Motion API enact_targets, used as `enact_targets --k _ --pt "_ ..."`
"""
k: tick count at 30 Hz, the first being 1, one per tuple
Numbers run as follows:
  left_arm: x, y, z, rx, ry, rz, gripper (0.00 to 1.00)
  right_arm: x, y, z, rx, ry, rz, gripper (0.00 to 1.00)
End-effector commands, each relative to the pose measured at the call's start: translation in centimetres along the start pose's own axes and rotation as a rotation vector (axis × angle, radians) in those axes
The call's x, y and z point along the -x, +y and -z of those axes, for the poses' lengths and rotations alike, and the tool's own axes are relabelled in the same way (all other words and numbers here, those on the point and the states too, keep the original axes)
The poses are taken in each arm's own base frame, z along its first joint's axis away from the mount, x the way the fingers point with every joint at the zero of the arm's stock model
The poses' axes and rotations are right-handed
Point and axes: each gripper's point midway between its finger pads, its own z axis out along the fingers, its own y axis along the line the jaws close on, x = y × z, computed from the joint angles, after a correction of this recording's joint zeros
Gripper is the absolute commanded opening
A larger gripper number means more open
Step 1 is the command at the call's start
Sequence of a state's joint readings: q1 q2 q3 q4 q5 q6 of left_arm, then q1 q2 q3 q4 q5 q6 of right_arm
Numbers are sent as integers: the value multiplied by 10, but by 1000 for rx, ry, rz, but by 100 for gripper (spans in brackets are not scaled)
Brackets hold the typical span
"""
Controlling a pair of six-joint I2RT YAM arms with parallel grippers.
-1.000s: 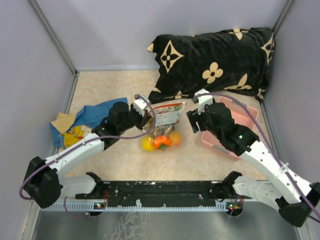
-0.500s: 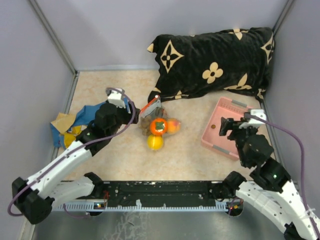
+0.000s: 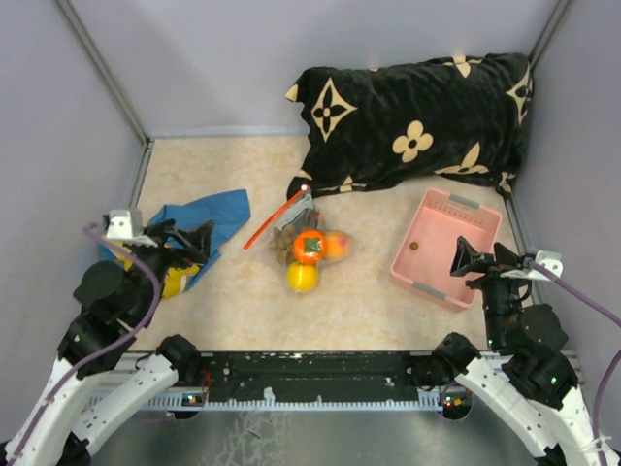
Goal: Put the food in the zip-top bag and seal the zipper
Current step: Reset both arms
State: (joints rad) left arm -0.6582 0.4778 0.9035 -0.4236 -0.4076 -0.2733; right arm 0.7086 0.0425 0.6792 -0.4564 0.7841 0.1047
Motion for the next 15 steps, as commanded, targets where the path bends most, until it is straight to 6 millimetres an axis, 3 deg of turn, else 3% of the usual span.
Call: enact_targets --k 1,7,15 --pt "-3 40 18 127 -75 -90 100 12 0 -1 -5 -48 -36 75" --pt "-8 59 25 187 -132 -109 100 9 3 -3 3 -32 -22 75" --pt "-12 58 25 179 -127 -108 100 5 10 -7 8 9 0 76"
